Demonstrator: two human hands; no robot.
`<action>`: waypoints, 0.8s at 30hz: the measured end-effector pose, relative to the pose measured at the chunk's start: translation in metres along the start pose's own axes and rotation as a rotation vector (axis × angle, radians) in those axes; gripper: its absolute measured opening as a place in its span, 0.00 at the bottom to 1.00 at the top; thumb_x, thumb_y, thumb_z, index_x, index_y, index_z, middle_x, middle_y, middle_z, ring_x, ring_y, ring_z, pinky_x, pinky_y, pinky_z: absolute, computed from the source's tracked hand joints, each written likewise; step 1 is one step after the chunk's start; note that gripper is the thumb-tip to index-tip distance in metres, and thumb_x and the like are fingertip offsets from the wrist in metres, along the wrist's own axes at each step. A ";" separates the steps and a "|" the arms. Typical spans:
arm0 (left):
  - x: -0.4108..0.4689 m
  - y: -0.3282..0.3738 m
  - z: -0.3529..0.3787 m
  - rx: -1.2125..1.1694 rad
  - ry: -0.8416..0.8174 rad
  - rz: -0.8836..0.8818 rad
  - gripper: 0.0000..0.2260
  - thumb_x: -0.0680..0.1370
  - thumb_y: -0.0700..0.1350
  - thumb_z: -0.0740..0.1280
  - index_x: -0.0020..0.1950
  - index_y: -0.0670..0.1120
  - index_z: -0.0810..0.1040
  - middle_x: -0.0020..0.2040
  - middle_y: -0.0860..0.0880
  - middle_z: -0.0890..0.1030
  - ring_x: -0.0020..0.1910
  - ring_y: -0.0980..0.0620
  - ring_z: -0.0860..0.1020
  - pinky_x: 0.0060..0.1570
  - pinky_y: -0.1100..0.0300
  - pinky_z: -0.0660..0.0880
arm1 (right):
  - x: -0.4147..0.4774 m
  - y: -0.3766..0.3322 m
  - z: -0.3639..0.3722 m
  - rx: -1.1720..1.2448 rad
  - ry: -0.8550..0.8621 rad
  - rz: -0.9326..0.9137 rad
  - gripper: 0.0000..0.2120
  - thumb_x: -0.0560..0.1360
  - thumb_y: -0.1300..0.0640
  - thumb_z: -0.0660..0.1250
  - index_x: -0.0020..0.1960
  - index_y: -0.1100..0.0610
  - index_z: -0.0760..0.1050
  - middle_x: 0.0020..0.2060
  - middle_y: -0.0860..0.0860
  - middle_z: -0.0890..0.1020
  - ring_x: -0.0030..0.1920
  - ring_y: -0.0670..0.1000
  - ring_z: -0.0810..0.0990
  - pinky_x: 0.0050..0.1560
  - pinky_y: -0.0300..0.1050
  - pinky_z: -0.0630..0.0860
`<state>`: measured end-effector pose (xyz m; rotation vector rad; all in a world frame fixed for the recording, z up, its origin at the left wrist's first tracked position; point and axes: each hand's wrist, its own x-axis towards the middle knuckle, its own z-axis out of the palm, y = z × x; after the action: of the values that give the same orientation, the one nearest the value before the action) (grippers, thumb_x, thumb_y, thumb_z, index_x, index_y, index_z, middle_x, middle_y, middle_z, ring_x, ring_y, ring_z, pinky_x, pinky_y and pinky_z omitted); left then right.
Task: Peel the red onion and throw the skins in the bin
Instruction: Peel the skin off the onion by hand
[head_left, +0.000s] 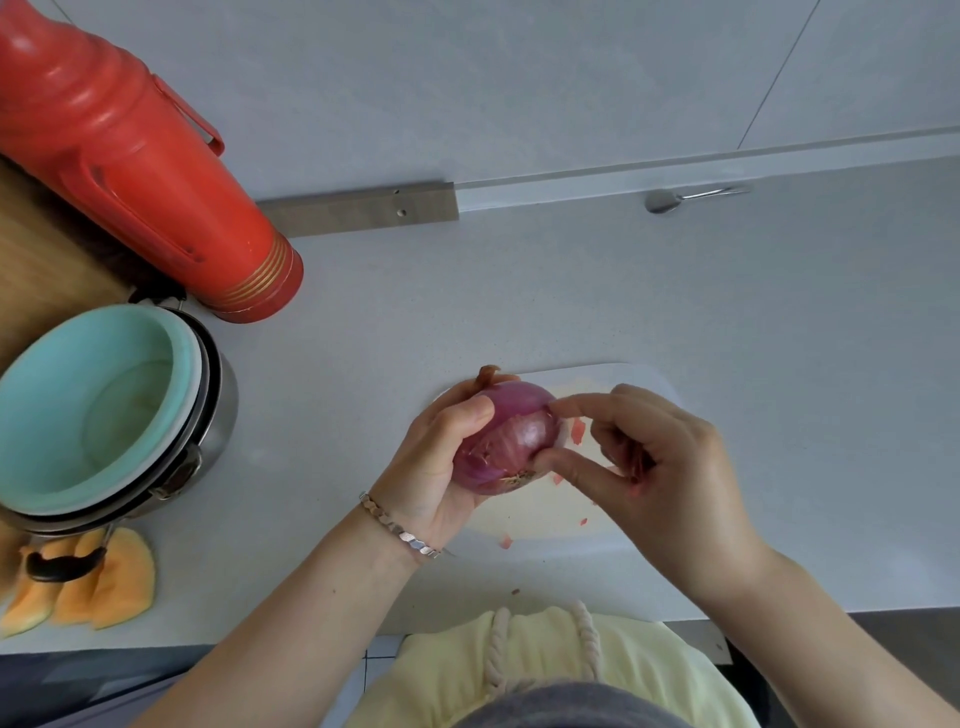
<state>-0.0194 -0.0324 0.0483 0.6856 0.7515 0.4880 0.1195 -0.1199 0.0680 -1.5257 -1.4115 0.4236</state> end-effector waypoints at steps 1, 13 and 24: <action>0.000 0.000 -0.001 0.005 0.013 0.003 0.26 0.60 0.49 0.69 0.55 0.40 0.75 0.51 0.38 0.76 0.48 0.39 0.77 0.40 0.50 0.79 | 0.000 0.000 0.000 -0.004 -0.004 -0.003 0.12 0.66 0.49 0.71 0.45 0.56 0.79 0.28 0.39 0.62 0.29 0.39 0.63 0.32 0.25 0.61; -0.001 0.006 0.005 0.090 0.051 0.081 0.11 0.56 0.49 0.69 0.36 0.53 0.83 0.41 0.50 0.81 0.36 0.51 0.81 0.29 0.59 0.77 | -0.007 -0.001 0.005 -0.021 -0.011 0.017 0.06 0.65 0.53 0.74 0.35 0.51 0.77 0.27 0.38 0.62 0.28 0.39 0.63 0.34 0.22 0.62; -0.001 0.004 0.004 0.124 0.093 0.152 0.13 0.56 0.48 0.70 0.40 0.50 0.82 0.44 0.48 0.81 0.38 0.50 0.81 0.33 0.56 0.79 | 0.000 -0.002 -0.001 0.090 0.037 0.093 0.05 0.65 0.48 0.70 0.40 0.47 0.78 0.25 0.40 0.63 0.28 0.39 0.65 0.31 0.26 0.61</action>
<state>-0.0176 -0.0316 0.0541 0.8442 0.8257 0.6186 0.1194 -0.1206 0.0706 -1.5218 -1.2802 0.5067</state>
